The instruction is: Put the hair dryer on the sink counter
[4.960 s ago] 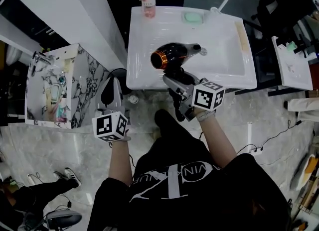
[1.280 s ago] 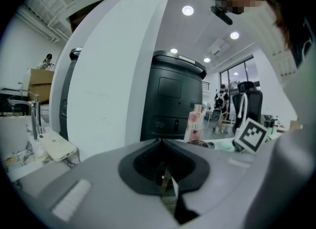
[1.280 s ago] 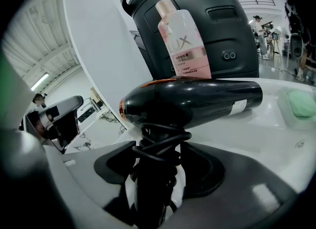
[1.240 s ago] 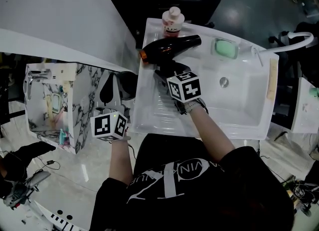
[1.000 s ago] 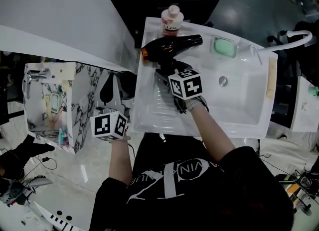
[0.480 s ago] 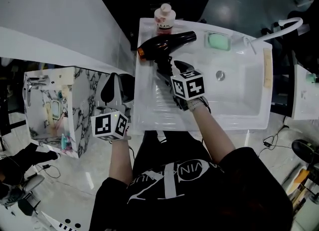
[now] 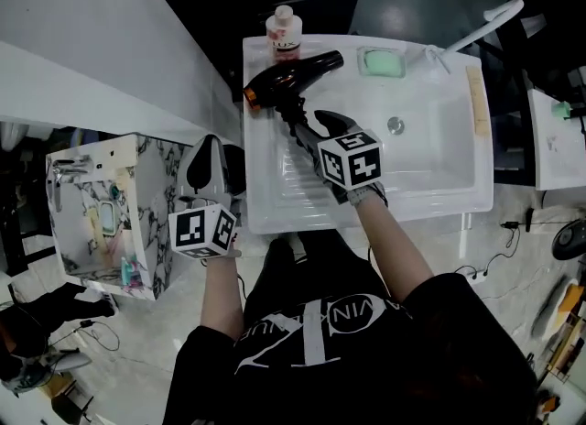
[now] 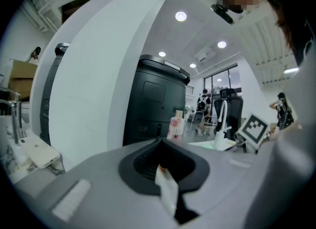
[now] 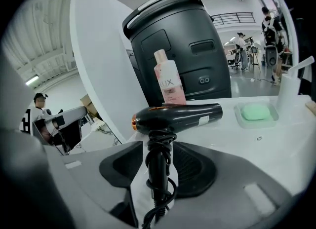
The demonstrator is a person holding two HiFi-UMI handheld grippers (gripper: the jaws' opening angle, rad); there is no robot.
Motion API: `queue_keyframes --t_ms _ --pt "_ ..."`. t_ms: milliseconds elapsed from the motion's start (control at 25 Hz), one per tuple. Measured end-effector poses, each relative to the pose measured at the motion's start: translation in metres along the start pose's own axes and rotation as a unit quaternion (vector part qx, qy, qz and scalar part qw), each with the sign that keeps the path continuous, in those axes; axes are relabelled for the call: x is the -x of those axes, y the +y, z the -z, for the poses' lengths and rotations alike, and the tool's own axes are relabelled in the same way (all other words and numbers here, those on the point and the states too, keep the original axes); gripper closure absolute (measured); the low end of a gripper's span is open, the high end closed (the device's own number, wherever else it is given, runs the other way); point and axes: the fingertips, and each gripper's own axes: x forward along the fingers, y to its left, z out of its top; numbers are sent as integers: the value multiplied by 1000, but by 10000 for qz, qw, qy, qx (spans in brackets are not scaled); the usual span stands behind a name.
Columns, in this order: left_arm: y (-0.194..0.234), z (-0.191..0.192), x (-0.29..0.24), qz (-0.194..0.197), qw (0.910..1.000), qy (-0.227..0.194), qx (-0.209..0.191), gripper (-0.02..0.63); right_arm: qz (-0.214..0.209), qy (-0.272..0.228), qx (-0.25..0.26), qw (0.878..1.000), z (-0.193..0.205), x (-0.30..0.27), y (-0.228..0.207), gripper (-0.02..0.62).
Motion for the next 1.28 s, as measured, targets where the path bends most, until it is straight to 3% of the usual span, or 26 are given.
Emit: queue_keyframes --t_ms 440,1280 --pt "-21 -17 14 402 9991 -131 -85 606 411 -611 -43 9973 -10 54 4 592" --pt "-48 -41 42 866 9950 -414 -275 606 657 -2018 148 9771 -37 152 18 592"
